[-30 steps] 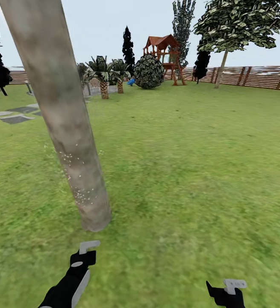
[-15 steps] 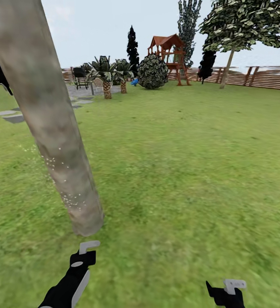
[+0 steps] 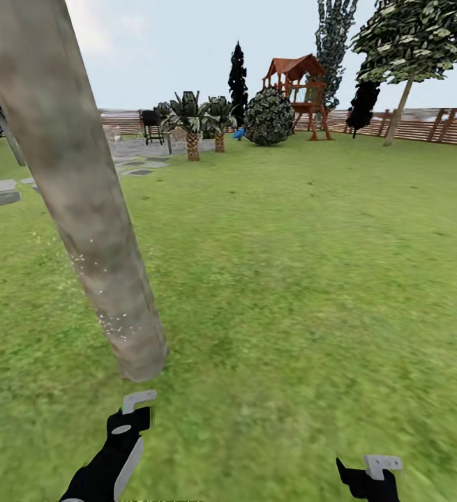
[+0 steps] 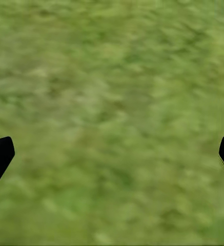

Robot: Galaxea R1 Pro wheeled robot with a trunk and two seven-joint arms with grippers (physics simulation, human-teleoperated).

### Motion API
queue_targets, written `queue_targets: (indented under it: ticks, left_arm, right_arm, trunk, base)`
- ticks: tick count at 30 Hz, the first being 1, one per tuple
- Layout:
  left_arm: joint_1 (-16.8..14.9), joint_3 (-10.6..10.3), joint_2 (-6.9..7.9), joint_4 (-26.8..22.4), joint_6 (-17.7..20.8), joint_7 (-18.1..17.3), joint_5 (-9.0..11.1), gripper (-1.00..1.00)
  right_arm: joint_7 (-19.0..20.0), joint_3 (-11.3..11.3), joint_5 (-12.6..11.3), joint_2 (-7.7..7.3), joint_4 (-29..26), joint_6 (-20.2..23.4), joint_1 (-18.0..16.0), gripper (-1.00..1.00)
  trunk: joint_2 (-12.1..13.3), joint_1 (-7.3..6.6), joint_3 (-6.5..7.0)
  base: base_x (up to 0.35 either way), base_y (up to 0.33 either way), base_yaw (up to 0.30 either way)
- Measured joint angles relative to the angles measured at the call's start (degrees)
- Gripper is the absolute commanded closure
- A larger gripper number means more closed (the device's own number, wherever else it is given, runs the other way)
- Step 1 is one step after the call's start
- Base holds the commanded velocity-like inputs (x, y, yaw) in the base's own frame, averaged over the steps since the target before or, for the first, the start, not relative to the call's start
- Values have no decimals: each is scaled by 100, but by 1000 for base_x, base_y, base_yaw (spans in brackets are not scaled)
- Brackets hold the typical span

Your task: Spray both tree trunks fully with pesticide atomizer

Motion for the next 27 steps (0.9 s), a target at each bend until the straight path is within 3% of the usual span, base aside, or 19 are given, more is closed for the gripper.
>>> queue_targets:
  ticks: [3,12,27]
  left_arm:
    - [1,113,-12,8,-12,35,10,100]
    - [1,126,-8,17,-15,47,10,100]
    - [0,126,-8,17,-15,47,10,100]
  right_arm:
    - [0,0,0,0,0,0,0,-100]
    - [0,0,0,0,0,-1,0,-100]
    - [8,0,2,0,0,0,0,-100]
  trunk:
    - [0,0,0]
    - [0,0,0]
    - [0,0,0]
  base:
    - [0,-271,276]
    - [0,-272,262]
    - [0,-271,17]
